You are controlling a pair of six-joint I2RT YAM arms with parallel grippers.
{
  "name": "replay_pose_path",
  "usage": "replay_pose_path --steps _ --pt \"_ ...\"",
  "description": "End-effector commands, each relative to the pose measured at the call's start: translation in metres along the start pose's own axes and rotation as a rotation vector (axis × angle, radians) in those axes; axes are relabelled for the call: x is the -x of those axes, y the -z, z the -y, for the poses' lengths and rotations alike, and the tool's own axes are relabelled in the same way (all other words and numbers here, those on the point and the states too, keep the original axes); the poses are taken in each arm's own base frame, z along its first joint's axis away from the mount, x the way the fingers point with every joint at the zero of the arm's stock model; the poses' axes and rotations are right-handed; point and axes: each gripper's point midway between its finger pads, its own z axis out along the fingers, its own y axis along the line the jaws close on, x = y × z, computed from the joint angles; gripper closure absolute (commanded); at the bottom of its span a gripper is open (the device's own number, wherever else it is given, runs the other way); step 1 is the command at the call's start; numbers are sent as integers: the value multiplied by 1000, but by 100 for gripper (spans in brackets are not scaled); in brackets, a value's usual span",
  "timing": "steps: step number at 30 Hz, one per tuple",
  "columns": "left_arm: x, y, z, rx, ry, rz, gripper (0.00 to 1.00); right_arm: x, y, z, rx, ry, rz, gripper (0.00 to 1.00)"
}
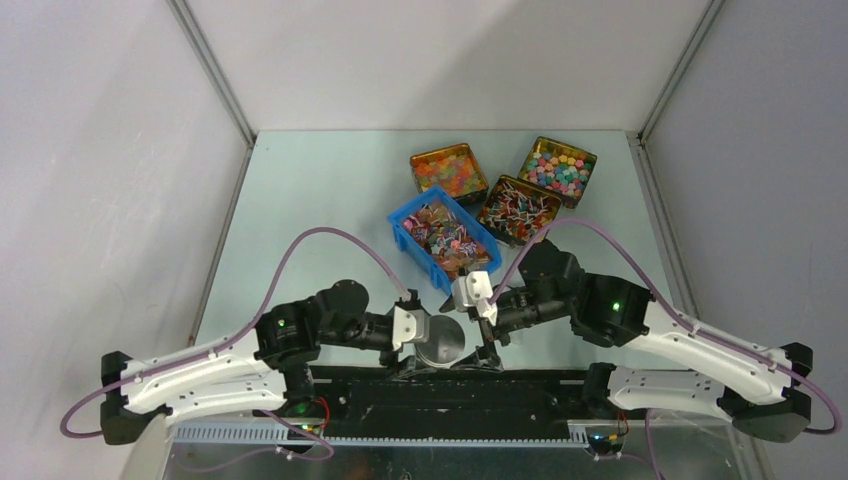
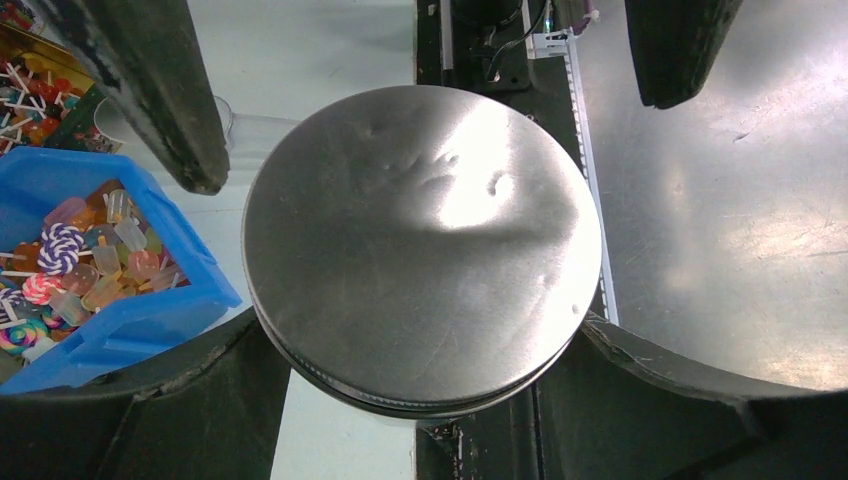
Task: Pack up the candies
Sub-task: Screw the bottle lid onto the packing bottle.
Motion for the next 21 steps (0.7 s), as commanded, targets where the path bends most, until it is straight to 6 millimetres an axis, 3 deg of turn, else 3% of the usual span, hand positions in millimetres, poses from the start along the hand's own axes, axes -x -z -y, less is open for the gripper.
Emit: replay_pose_path --steps 1,10,21 --pt "40 7 -1 -4 -64 102 43 -2 -4 3 -9 39 -9 1" --pt "41 8 0 -8 -65 103 44 -13 -11 4 -7 42 -58 0" --pt "44 6 2 -18 -67 113 44 -13 -15 11 -50 47 -64 1"
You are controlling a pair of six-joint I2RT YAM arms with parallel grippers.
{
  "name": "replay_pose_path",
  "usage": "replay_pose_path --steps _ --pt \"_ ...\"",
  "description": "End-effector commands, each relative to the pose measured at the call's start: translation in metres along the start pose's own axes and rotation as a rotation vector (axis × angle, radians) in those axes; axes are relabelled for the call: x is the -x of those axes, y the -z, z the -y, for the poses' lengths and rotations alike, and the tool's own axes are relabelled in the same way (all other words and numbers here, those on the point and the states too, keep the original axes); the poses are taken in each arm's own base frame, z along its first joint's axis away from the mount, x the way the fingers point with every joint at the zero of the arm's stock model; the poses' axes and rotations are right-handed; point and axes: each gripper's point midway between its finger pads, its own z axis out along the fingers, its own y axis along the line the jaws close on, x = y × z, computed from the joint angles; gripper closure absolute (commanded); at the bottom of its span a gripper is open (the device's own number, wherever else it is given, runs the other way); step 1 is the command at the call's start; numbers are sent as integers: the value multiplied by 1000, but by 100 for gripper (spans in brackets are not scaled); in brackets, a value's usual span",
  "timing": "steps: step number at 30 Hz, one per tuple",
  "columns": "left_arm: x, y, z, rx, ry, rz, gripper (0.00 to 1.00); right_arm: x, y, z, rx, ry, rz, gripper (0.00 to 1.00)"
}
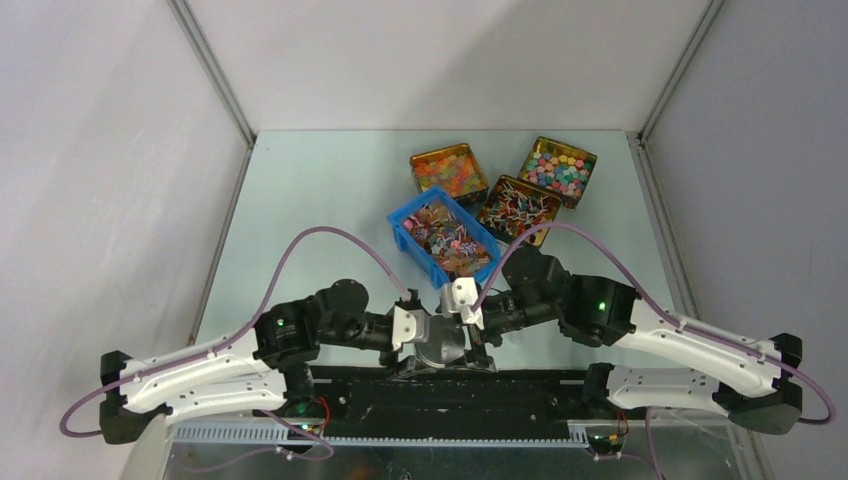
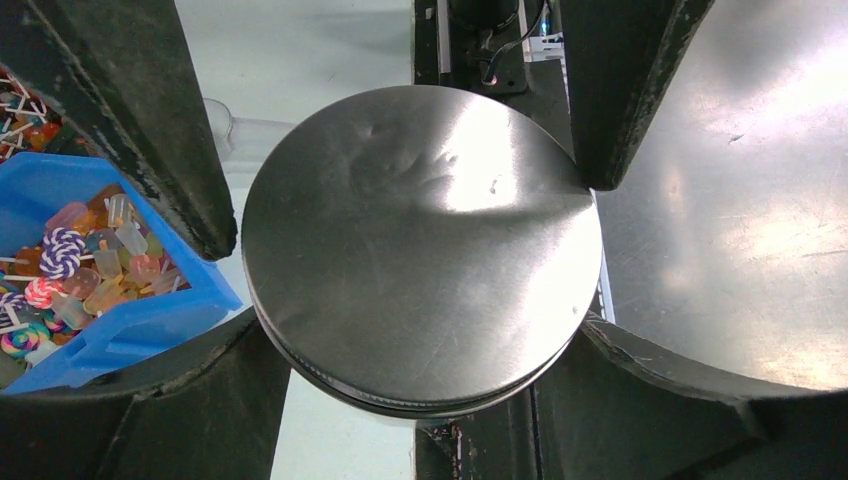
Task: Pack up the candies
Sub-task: Screw the bottle lid onto the packing bottle.
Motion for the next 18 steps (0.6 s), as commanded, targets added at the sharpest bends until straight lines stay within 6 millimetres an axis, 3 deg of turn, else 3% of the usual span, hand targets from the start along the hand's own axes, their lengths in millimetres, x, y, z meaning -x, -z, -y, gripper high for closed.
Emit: replay_pose_path --steps 1,9,18 --pt "41 5 1 -14 -65 116 44 4 -2 6 -31 25 11 2" --pt "45 7 1 -11 -73 133 44 -1 -6 3 -13 24 -9 8" --pt "50 9 -12 70 -50 152 45 -4 -10 6 -27 -24 -19 19"
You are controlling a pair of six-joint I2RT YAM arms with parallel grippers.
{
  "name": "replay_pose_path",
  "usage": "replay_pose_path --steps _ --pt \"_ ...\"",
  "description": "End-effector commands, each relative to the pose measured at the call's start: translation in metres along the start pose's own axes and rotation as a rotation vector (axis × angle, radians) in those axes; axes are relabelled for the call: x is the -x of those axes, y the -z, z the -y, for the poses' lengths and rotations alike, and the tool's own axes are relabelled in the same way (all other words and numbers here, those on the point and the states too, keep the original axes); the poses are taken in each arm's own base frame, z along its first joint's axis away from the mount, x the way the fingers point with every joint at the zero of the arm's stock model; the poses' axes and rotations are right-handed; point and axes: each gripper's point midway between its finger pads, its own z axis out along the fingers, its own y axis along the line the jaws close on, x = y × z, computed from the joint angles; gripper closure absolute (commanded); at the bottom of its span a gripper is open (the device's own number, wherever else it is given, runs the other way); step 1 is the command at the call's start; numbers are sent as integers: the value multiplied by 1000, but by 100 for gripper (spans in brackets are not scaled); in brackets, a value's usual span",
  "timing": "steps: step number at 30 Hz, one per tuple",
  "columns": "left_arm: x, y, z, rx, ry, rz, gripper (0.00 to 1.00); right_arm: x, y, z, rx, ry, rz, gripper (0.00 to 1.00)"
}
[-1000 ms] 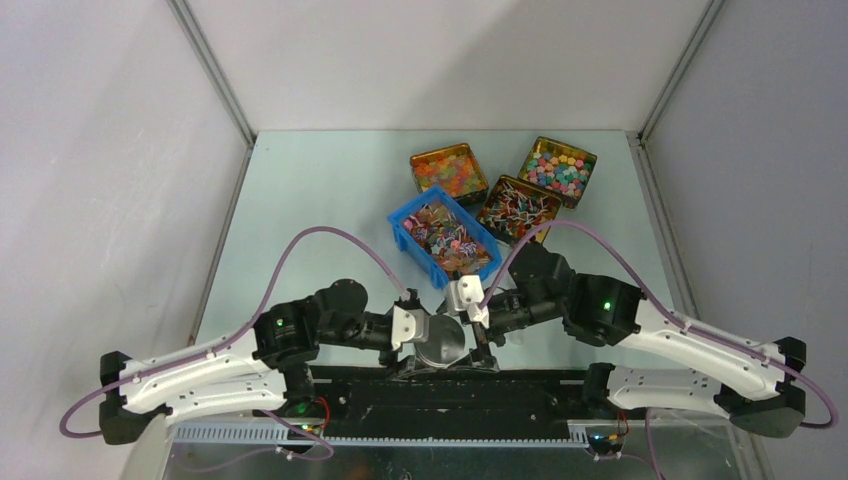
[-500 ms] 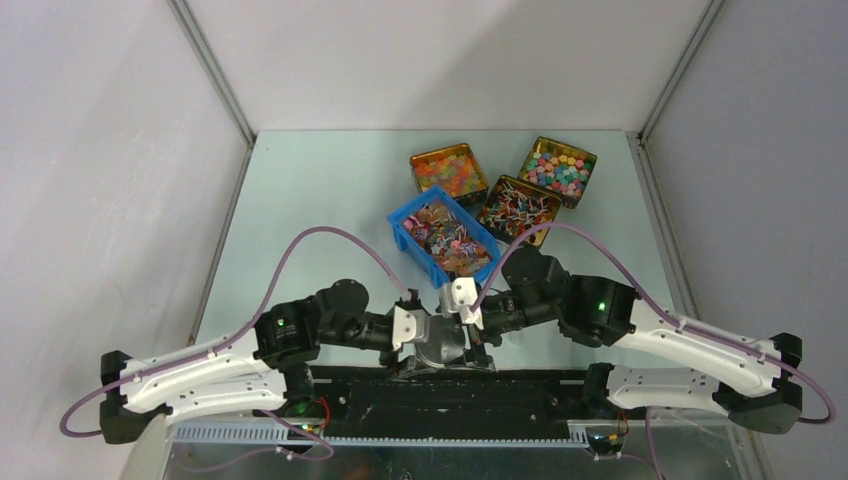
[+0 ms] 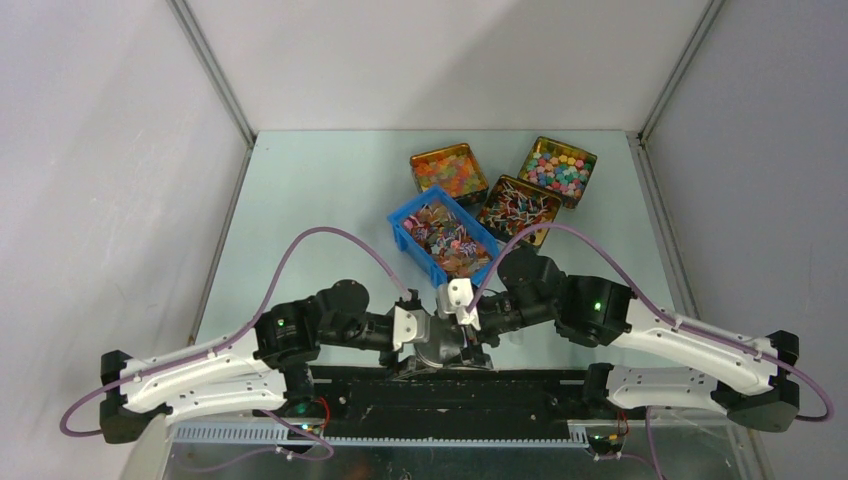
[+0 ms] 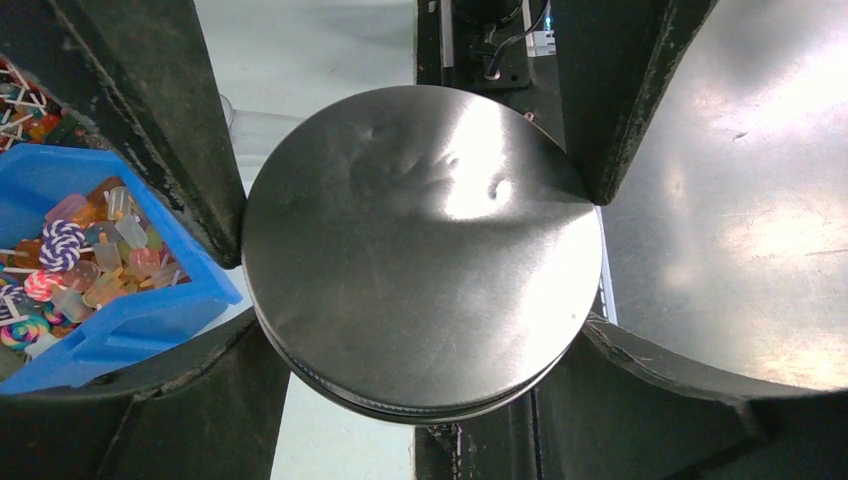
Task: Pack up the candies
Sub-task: Screw the bottle lid onto the packing bottle.
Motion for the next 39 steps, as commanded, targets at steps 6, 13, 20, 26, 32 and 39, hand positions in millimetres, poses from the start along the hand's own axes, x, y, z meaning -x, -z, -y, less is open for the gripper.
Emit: replay_pose_path --steps 6,13,20,26,32,39 --pt "58 15 -23 144 -28 200 46 -5 -7 15 -90 -69 -26 25" --pt "69 17 -40 237 -11 234 48 -7 -5 30 -193 -134 -36 26" --pt "80 17 -56 314 -6 259 49 -4 -4 43 -285 -201 -18 31" --pt "85 15 -67 369 9 286 50 -1 -4 54 -351 -252 1 29" --pt "81 13 -69 377 7 270 50 -1 -3 53 -351 -265 4 21" --pt "61 11 -56 318 8 224 49 -2 0 41 -274 -216 -7 1"
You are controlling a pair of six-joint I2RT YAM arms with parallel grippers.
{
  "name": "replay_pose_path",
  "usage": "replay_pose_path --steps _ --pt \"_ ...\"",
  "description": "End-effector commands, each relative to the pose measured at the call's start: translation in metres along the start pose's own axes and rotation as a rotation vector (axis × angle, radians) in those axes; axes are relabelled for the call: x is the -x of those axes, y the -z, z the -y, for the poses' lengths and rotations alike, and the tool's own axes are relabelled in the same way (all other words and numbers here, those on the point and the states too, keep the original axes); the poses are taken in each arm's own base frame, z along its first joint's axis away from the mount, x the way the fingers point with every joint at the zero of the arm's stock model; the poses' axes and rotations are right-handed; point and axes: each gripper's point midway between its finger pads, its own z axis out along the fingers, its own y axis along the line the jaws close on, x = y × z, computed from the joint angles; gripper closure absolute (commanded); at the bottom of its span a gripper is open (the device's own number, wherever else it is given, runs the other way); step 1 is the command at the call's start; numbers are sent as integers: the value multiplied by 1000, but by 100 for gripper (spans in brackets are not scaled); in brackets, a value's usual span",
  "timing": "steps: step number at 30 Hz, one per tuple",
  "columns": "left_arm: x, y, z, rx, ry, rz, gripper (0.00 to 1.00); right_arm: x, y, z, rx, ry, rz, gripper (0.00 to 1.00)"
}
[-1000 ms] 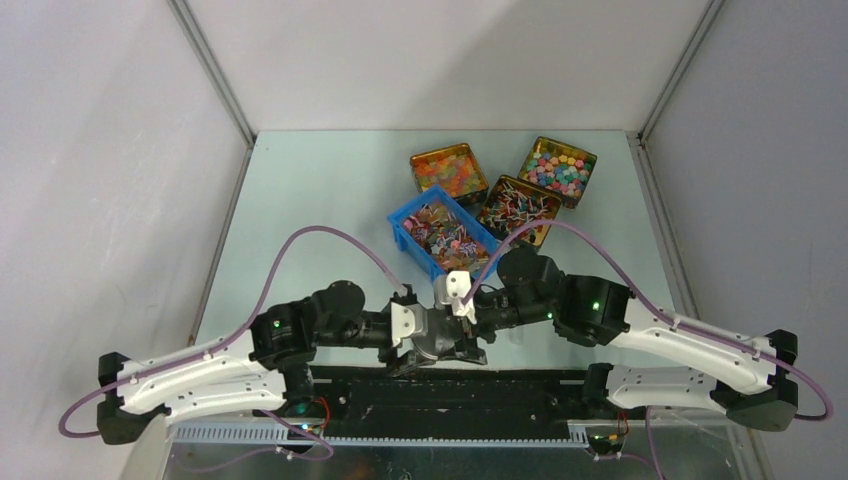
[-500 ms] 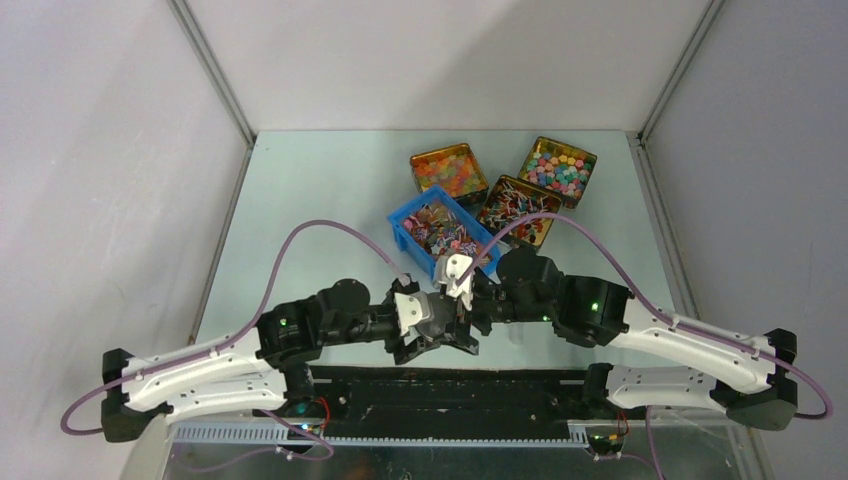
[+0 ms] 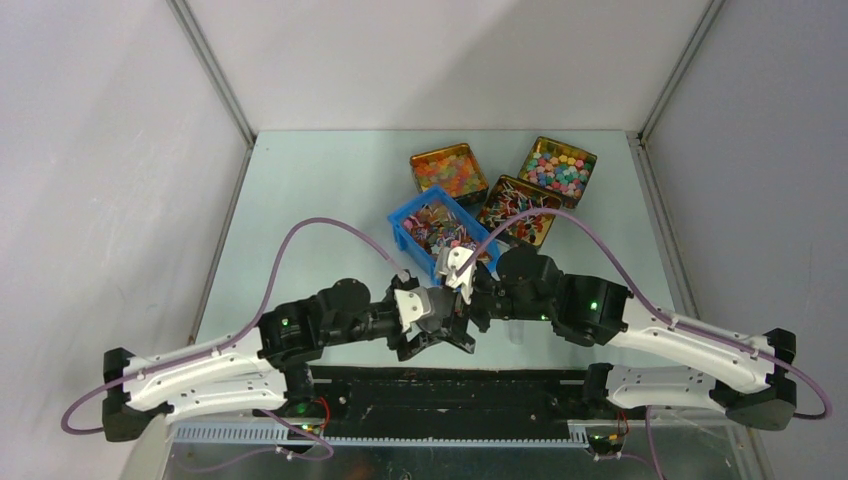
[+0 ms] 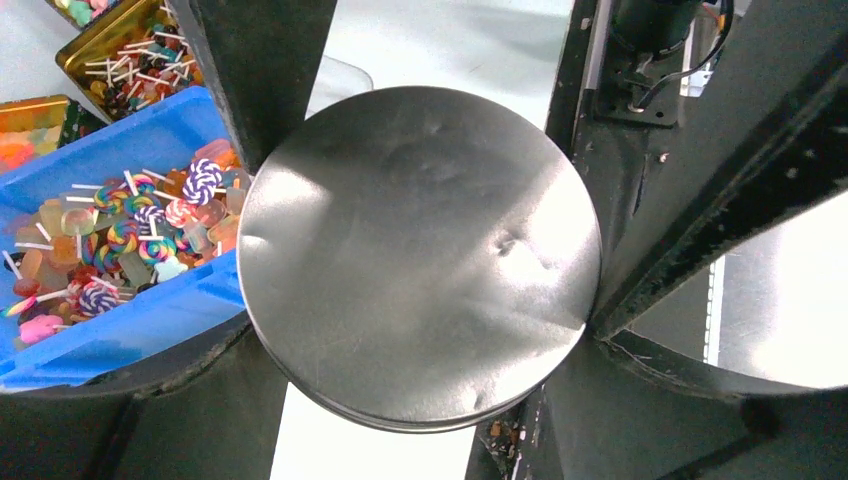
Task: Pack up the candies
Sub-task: Screw the bottle lid onto the packing bottle.
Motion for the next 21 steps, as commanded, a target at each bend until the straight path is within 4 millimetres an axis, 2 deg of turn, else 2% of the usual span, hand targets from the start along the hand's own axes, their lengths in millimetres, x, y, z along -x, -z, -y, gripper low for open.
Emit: replay_pose_path --steps 1,10,15,21 --pt "58 10 -4 13 -6 229 49 -2 1 -8 50 1 -6 1" --pt "24 13 14 -76 -7 130 50 -9 17 -3 66 25 -24 0" --pt "14 14 24 -127 -9 110 50 -22 29 -4 96 62 -59 0" --pt "8 16 37 -204 -25 93 50 -34 52 -18 205 109 -36 1"
